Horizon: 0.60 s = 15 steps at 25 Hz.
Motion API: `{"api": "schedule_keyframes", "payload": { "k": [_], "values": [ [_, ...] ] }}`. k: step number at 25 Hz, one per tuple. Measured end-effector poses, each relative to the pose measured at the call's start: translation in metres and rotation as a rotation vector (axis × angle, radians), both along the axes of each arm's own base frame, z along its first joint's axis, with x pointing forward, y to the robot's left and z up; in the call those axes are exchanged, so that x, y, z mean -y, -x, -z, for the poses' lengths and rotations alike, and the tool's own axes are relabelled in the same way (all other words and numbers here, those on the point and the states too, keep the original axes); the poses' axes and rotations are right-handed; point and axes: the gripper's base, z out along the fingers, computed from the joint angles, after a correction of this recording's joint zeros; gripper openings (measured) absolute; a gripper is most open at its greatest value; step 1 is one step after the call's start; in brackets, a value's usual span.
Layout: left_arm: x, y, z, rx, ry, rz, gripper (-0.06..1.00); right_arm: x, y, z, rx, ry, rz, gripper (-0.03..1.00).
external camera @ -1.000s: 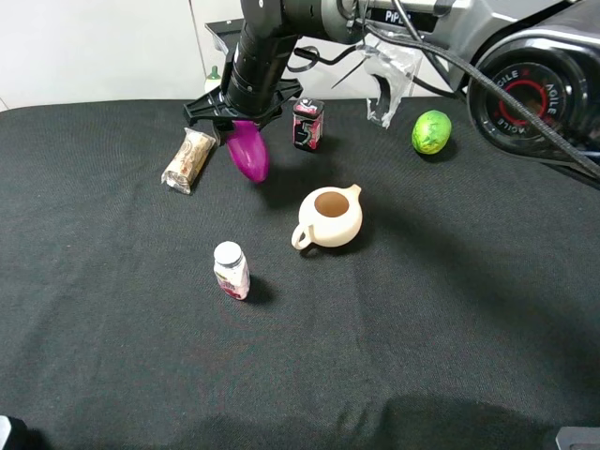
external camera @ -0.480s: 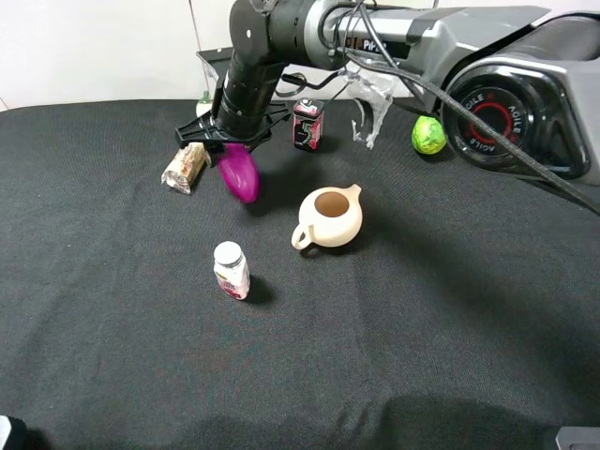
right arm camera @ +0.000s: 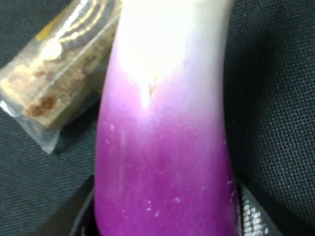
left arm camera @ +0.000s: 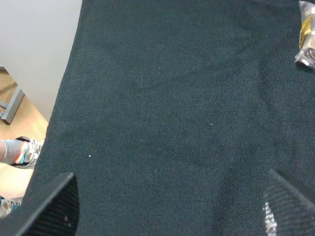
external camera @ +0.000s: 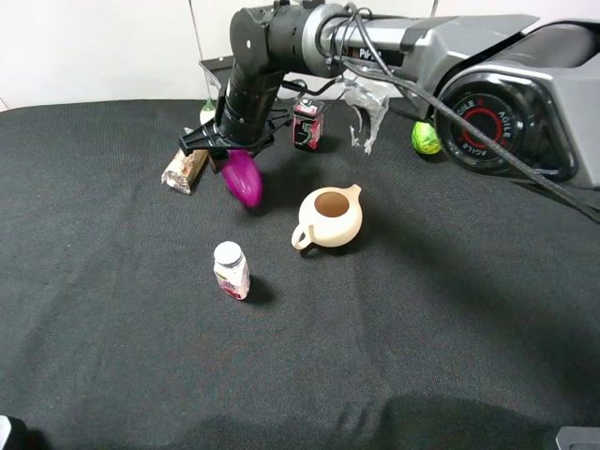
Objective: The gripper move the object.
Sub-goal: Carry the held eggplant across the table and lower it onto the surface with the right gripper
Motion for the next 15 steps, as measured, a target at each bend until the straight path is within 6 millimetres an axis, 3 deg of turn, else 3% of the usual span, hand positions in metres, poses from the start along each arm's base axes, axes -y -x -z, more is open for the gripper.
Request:
{"api": "schedule_keyframes", "payload": {
  "k": [5, 15],
  "values": [
    [0.0, 0.0, 0.0, 0.0, 0.0, 0.0, 0.79, 0.0, 0.0, 0.011, -0.015, 0.016, 0.0, 0.39],
    [0.0, 0.0, 0.0, 0.0, 0.0, 0.0, 0.79, 0.0, 0.0, 0.016, -0.019, 0.022, -0.001, 0.39]
  ]
}}
